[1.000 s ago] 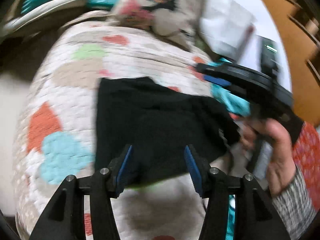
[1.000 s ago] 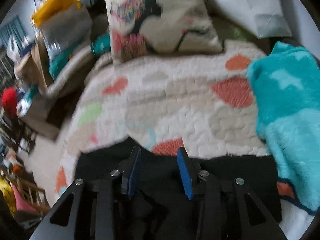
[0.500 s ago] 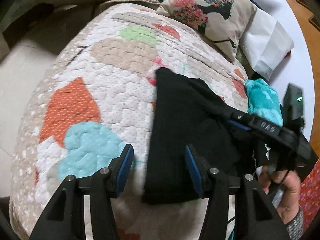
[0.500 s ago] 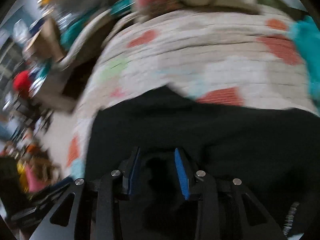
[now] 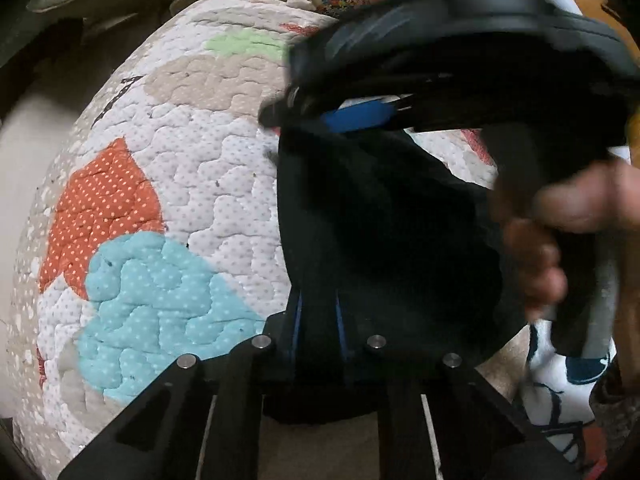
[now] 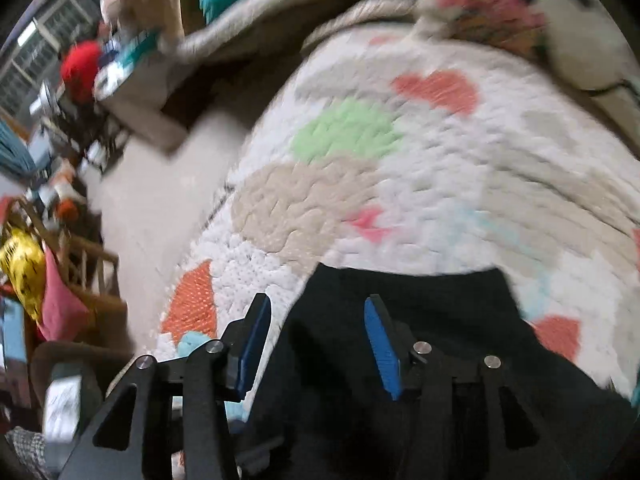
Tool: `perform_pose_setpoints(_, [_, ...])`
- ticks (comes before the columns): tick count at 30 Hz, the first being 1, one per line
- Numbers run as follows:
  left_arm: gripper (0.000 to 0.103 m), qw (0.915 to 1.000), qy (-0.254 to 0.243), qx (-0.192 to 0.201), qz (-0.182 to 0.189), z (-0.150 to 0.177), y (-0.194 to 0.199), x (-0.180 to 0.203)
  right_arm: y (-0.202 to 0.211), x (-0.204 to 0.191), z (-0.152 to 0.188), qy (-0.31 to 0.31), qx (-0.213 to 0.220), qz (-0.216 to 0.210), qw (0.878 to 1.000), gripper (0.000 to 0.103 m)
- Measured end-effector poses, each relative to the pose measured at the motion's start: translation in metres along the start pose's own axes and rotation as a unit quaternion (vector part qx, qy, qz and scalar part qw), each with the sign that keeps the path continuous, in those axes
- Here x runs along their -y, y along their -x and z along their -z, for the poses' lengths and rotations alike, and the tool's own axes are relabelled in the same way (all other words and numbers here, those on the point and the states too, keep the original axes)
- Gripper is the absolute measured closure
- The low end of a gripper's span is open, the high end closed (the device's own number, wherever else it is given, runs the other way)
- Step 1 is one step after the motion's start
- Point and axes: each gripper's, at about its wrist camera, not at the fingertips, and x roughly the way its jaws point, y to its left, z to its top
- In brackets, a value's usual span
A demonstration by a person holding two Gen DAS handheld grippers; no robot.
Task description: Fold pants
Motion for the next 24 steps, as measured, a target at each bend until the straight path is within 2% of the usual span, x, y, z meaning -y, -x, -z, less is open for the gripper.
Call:
perform_pose_setpoints(1, [0.091, 1.0000, 0.003, -0.002, 0.000, -0.001, 0.001, -0.002, -0.012, -0.002, -0.002, 0.006, -0.018, 0.014, 1.000, 0.060])
perform_pose_setpoints(2, [0.091, 1.0000, 0.007, -0.007, 0.001, -0.002, 0.001, -0.004, -0.019, -0.006, -0.002, 0.011, -0.030, 0.040, 0.999, 0.078])
perform_pose_setpoints(5, [0.093, 0.9995, 0.025, -0.017, 0.008, -0.006, 0.004, -0.010, -0.012, -0.012, -0.005, 0.015, -0.019, 0.038, 0.999, 0.090])
perform_pose_setpoints(11, [0.096, 0.9970, 0.073, -0.025, 0.006, -0.010, 0.021, -0.043, -0.011, -0.025, -0.016, 0.013, -0.012, 0.028, 0.999, 0.091])
perform_pose_setpoints(13, [0.096, 0.9941, 0.103, -0.034, 0.011, -0.008, 0.025, -0.063, -0.013, -0.039, -0.025, 0.018, -0.006, 0.011, 1.000, 0.094])
perform_pose_setpoints(14, [0.096, 0.9927, 0.114, -0.036, 0.017, -0.007, 0.027, -0.070, -0.015, -0.046, -0.032, 0.021, -0.003, 0.006, 1.000, 0.099])
perform_pose_setpoints(15, [0.096, 0.9912, 0.126, -0.037, 0.021, -0.005, 0.028, -0.078, -0.018, -0.056, -0.039, 0.027, -0.001, -0.005, 1.000, 0.101])
perform_pose_setpoints(17, [0.096, 0.9910, 0.129, -0.032, 0.018, -0.004, 0.033, -0.084, -0.024, -0.079, -0.055, 0.035, 0.004, -0.022, 0.999, 0.101])
perform_pose_setpoints(19, [0.096, 0.9927, 0.119, -0.021, 0.003, -0.005, 0.039, -0.082, -0.034, -0.097, -0.068, 0.039, 0.010, -0.017, 0.999, 0.101])
perform_pose_setpoints(24, [0.096, 0.9940, 0.108, 0.013, 0.009, -0.012, 0.059, -0.083, -0.023, -0.099, -0.080, 0.024, 0.030, -0.018, 0.999, 0.100])
